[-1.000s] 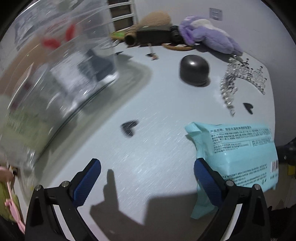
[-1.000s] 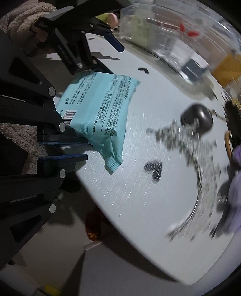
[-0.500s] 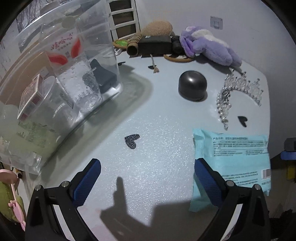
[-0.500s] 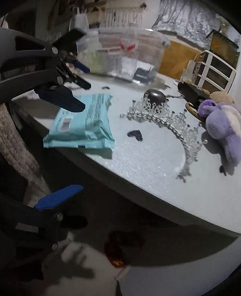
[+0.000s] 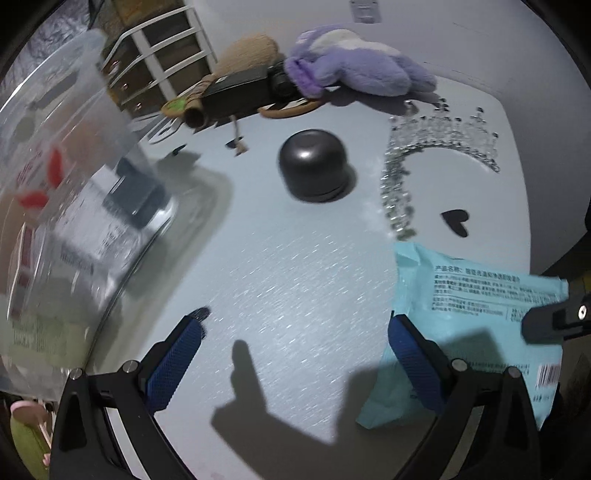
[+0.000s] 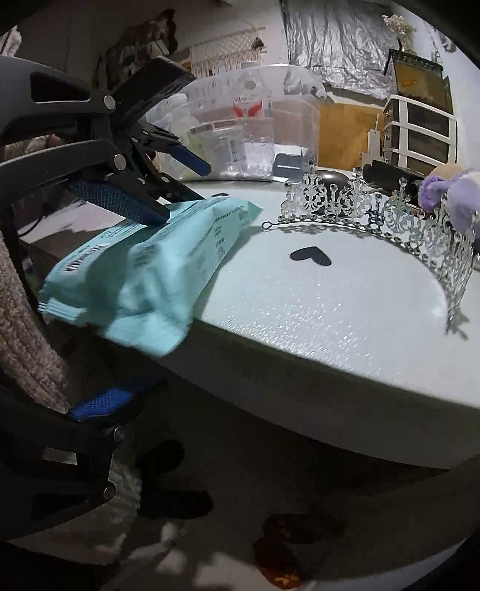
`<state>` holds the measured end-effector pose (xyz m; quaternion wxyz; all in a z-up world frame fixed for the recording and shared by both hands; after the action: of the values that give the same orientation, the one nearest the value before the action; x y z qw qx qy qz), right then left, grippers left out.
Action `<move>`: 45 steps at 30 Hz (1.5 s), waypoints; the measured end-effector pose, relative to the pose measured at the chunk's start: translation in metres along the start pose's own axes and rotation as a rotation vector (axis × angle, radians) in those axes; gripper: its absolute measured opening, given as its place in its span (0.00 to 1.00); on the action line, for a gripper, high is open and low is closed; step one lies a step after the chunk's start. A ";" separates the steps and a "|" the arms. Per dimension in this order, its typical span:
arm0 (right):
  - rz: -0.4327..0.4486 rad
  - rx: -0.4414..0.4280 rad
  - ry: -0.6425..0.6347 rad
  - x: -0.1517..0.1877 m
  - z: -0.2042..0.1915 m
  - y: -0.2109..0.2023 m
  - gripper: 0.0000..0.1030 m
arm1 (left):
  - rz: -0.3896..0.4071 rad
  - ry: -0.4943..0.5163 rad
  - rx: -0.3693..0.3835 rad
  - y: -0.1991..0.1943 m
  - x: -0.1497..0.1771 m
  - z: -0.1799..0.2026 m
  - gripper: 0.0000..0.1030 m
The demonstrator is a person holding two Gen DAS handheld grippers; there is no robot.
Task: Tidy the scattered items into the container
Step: 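Lift the wet-wipe pack with the right gripper off the table, then carry the wet-wipe pack with the right gripper over the clear box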
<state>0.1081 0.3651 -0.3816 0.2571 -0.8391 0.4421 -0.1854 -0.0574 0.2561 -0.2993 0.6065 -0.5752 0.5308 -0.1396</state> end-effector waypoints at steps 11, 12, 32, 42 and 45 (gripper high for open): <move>-0.020 -0.061 -0.006 0.011 -0.021 -0.006 0.37 | 0.005 -0.002 -0.017 0.002 -0.004 0.004 0.98; -0.018 -0.057 -0.002 0.011 -0.024 -0.009 0.35 | 0.005 -0.004 -0.016 0.002 -0.004 0.004 0.98; -0.099 -0.037 0.085 -0.020 -0.078 0.005 0.28 | 0.174 -0.085 0.044 -0.077 0.032 -0.051 0.98; -0.174 -0.206 0.082 -0.032 -0.150 0.012 0.28 | 0.228 -0.193 0.116 -0.103 0.040 -0.073 0.98; -0.176 -0.245 0.010 -0.033 -0.185 0.003 0.28 | 0.227 -0.363 0.294 -0.122 0.032 -0.103 0.92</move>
<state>-0.0113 0.3422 -0.2379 0.1334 -0.8987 0.3875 -0.1561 -0.0738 0.1382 -0.1880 0.7807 -0.4334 0.4483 -0.0407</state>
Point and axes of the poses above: each gripper's, at about its wrist camera, not at the fingertips, and y roughly the way its jaws point, z to its right, x to its underside, the point moved 4 cm from there along y, roughly the way its jaws point, and after that the axes turned 1 degree about -y, right-handed, at the moved point
